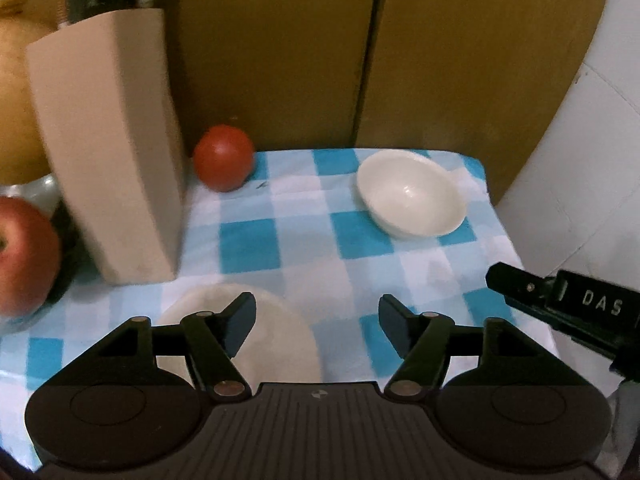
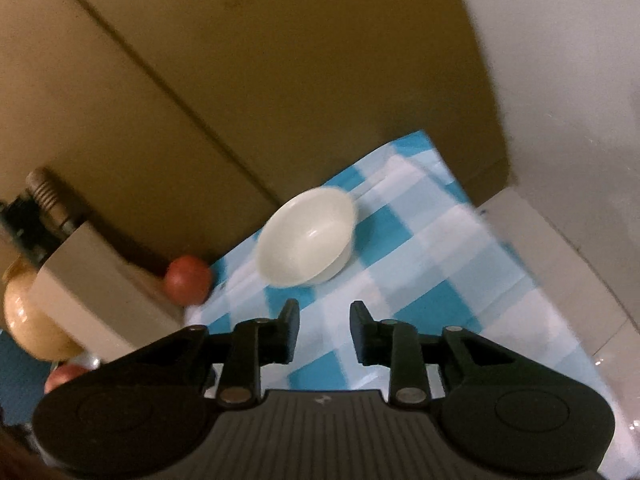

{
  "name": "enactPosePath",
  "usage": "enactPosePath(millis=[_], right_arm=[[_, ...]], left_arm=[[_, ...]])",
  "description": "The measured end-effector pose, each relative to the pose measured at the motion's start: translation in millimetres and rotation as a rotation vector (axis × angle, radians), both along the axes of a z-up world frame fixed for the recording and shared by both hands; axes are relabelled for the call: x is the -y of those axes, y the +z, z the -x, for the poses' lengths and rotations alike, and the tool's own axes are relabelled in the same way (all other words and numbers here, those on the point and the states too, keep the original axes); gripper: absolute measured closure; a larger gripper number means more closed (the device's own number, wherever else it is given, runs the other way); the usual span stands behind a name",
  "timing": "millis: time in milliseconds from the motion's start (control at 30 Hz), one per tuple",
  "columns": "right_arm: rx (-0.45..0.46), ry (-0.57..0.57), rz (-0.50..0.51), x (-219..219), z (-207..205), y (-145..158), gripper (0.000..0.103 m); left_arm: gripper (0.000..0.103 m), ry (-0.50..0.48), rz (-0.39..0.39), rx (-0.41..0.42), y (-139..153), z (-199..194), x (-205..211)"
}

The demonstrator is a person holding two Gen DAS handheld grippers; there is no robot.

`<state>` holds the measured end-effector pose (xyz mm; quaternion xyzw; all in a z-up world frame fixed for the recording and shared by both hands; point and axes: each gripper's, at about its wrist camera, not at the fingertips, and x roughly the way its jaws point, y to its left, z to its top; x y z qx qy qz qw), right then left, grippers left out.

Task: Organize plates and bowls
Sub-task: 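Open both tools and move them to the remaining cream-white bowl, then grip the rim of the remaining bowl with both tools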

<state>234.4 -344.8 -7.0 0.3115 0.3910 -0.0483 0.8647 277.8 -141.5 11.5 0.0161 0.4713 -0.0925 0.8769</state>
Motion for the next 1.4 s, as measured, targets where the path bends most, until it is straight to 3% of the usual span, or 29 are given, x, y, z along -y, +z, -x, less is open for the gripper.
enactPosePath(millis=[500, 833, 933, 1000, 1067, 1167, 1267, 1400], right_arm=[[0.038, -0.021, -0.022, 24.4, -63.1, -14.0, 0.071], [0.012, -0.033, -0.078, 38.2, -91.9, -48.2, 0.071], [0.012, -0.015, -0.076, 35.1, -97.5, -53.6, 0.071], [0.003, -0.008, -0.072, 32.0, -101.0, -58.3, 0.071], [-0.018, -0.002, -0.081, 31.2, -104.3, -64.1, 0.078], [-0.032, 0.005, -0.091, 30.9, -106.0, -67.3, 0.087], [-0.039, 0.014, -0.089, 28.8, -104.8, -68.2, 0.09], [-0.039, 0.019, -0.098, 27.9, -103.1, -65.1, 0.091]], left_arm=[[0.025, 0.047, 0.015, -0.03, -26.5, -78.0, 36.7], [0.027, 0.037, -0.03, -0.046, -54.4, -112.2, 63.4], [0.032, 0.029, -0.04, -0.058, -63.8, -117.4, 68.6], [0.042, 0.027, -0.046, -0.066, -69.1, -120.6, 70.4], [0.049, 0.023, -0.056, -0.079, -74.3, -123.3, 70.8], [0.048, 0.014, -0.071, -0.064, -76.6, -123.2, 70.4], [0.058, -0.006, -0.075, -0.065, -74.6, -122.2, 73.1], [0.063, -0.013, -0.076, -0.064, -72.8, -117.5, 74.7]])
